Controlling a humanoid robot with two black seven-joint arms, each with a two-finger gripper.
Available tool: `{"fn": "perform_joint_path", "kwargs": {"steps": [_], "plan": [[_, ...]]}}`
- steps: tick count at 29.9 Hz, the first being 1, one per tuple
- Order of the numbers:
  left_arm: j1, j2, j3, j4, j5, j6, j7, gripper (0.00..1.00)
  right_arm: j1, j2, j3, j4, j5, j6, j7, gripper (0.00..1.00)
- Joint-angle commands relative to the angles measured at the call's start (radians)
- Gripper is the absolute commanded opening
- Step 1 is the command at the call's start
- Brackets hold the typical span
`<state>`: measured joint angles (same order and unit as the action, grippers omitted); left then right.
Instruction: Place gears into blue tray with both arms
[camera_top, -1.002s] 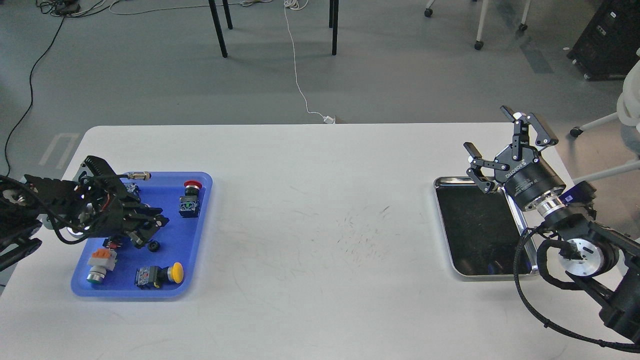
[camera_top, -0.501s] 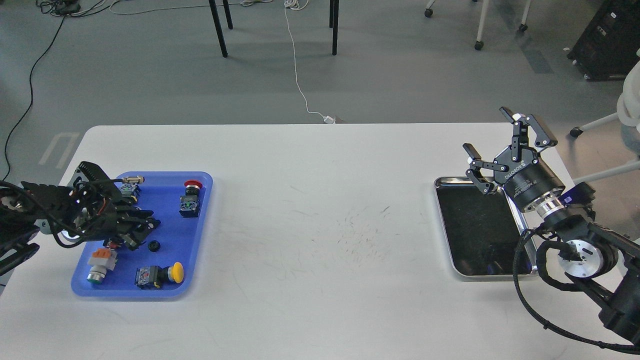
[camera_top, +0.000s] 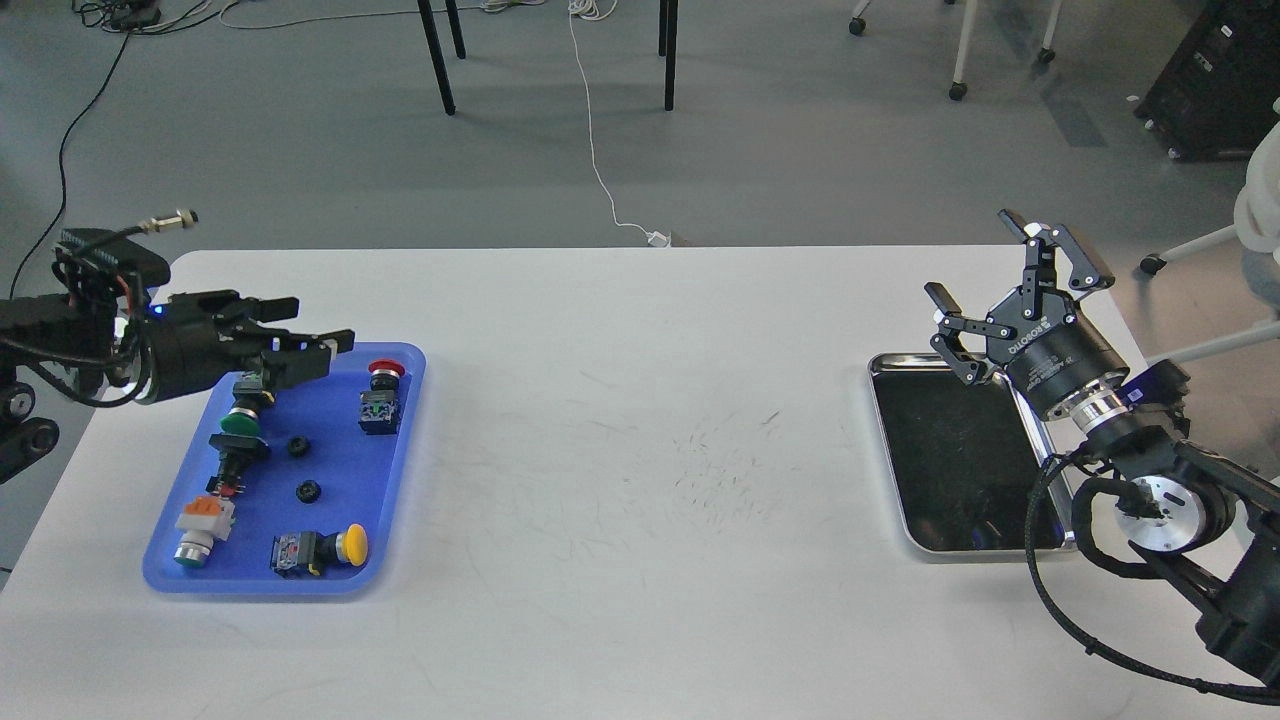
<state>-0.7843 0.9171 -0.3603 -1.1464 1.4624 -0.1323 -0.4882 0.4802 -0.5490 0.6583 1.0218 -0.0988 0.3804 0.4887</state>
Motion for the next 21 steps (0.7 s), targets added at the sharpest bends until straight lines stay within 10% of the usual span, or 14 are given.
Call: {"fn": "perform_joint_path", "kwargs": {"steps": [1,10,12,15,21], "plan": [[0.023,-0.023,-0.028,-0.073,-0.429,-0.006,-0.001,0.98,0.003,0.000,-0.002,-0.002,-0.001,-0.009,0.000,0.97],[0.394,-0.326,-0.527,-0.076,-0.720,-0.073,-0.001,0.98,-0.005,0.040,-0.003,-0.011,-0.096,-0.113,0.000,0.98],[0.453,-0.406,-0.621,-0.072,-0.729,-0.134,0.058,0.98,-0.011,0.047,-0.003,-0.011,-0.096,-0.124,0.000,0.99],[0.500,-0.484,-0.690,-0.053,-0.746,-0.184,0.132,0.98,-0.012,0.052,-0.002,-0.009,-0.096,-0.124,0.000,0.99],[0.545,-0.547,-0.704,-0.015,-0.746,-0.196,0.148,0.98,-0.021,0.053,0.000,-0.005,-0.091,-0.126,0.000,0.99]]}}
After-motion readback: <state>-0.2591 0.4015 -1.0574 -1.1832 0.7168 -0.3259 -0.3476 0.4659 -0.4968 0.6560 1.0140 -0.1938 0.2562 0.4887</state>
